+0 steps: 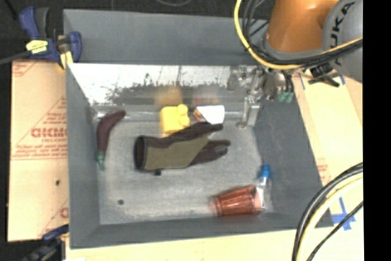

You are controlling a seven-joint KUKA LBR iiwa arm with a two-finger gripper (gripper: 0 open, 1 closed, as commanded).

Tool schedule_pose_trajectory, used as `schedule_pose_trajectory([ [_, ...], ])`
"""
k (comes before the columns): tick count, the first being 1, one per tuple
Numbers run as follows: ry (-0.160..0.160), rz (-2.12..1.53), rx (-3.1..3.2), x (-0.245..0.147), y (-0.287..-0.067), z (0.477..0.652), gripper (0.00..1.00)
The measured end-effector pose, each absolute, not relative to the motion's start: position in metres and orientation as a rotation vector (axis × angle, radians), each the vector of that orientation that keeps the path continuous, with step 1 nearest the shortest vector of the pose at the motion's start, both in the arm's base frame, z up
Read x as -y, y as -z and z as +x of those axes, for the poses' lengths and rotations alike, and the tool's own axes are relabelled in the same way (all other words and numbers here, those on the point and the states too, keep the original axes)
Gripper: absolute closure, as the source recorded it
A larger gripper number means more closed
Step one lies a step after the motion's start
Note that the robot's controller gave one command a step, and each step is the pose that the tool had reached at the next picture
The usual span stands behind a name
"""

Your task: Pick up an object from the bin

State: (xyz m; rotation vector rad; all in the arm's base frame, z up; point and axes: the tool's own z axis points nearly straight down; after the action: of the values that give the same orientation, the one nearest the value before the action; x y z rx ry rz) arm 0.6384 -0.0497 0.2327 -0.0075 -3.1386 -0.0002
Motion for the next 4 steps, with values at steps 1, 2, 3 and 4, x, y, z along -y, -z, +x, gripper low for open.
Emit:
schedule_pose_trajectory([
  [1, -0.001, -0.007, 3.146, 0.05, -0.238, 0.639, 0.0],
  [2, -0.004, 0.039, 3.15, 0.025, -0.211, 0.597, 0.0],
  [3, -0.001, 0.154, 3.137, 0.003, -0.193, 0.575, 0.0],
  [4, -0.002, 0.076, 3.158, -0.008, -0.164, 0.612, 0.0],
])
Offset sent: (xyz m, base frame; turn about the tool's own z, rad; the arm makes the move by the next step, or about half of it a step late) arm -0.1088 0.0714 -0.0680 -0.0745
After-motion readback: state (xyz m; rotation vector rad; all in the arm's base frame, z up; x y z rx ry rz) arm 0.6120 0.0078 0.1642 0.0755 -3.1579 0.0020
